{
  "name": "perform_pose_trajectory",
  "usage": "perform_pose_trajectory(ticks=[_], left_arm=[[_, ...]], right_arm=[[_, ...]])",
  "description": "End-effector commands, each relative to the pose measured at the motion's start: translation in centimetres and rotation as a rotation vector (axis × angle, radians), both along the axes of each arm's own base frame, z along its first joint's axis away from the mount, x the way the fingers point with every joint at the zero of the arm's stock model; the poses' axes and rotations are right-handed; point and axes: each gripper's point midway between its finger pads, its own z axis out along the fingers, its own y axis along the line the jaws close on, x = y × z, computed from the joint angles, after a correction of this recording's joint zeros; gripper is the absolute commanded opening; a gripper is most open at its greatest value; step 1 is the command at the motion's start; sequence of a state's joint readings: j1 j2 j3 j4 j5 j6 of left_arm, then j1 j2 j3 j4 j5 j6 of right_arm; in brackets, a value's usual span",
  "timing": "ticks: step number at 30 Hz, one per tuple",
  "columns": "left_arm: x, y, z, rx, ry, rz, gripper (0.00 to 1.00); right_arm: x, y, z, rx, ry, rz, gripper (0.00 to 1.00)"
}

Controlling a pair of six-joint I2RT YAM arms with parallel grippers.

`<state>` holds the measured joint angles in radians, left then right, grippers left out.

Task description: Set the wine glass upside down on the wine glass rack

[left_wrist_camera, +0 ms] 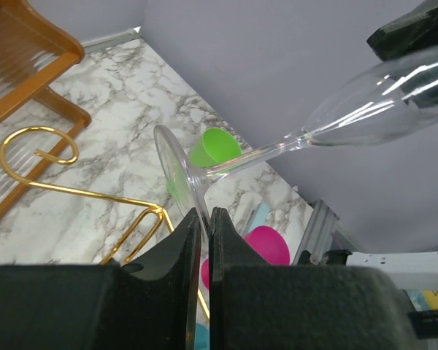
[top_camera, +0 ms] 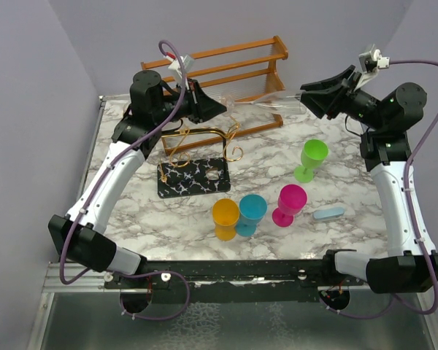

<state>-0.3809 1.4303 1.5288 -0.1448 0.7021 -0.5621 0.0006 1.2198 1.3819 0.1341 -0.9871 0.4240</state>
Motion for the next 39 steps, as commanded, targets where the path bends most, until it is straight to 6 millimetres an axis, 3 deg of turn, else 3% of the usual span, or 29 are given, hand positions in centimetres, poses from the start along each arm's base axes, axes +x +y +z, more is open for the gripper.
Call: perform_pose_trajectory(ticks=[1, 8, 15, 16, 20, 24, 27, 30, 35, 39], left_arm=[[-0.4, 2.2, 2.2, 0.031, -0.114, 0.093, 0.0], [1.0, 6.5, 2.4, 0.082, -0.145, 0.237, 0.0], [2.1, 11.6, 3.3, 0.167, -0.224, 0.385, 0.0], [2.6, 13.3, 3.8, 0.256, -0.283, 0.462, 0.0], [3.3, 16.0, 5.5, 0.405, -0.373, 0.571, 0.0], [3.8, 18.2, 6.9, 0.553, -0.435, 0.639, 0.0], [4.1, 19.6, 7.9, 0.613, -0.465, 0.697, 0.0], [4.4, 21.2, 8.8, 0.682, -0.494, 0.768, 0.0], [4.8, 23.1, 9.4, 0.797, -0.555, 0.864, 0.0], [5.5, 22.2, 8.7, 0.941, -0.618, 0.85, 0.0]], right_arm=[[0.1, -0.6, 0.0, -0.032, -0.036, -0.056, 0.45], [-0.4, -1.1, 0.6, -0.118, -0.076, -0.094, 0.84], [-0.2, -2.6, 2.0, -0.213, -0.127, -0.207, 0.96], [0.7, -3.4, 1.5, -0.266, -0.137, -0.255, 0.98], [1.2, -3.4, -1.0, -0.338, -0.132, -0.229, 0.98], [-0.1, -1.7, -6.7, -0.419, -0.159, -0.04, 0.99], [0.0, -1.4, -10.8, -0.442, -0.11, 0.021, 0.99], [-0.1, -1.2, -13.1, -0.426, -0.059, 0.052, 0.99], [-0.8, -0.9, -13.4, -0.411, -0.036, 0.081, 0.99], [-1.1, -0.8, -13.2, -0.406, -0.028, 0.087, 0.99]])
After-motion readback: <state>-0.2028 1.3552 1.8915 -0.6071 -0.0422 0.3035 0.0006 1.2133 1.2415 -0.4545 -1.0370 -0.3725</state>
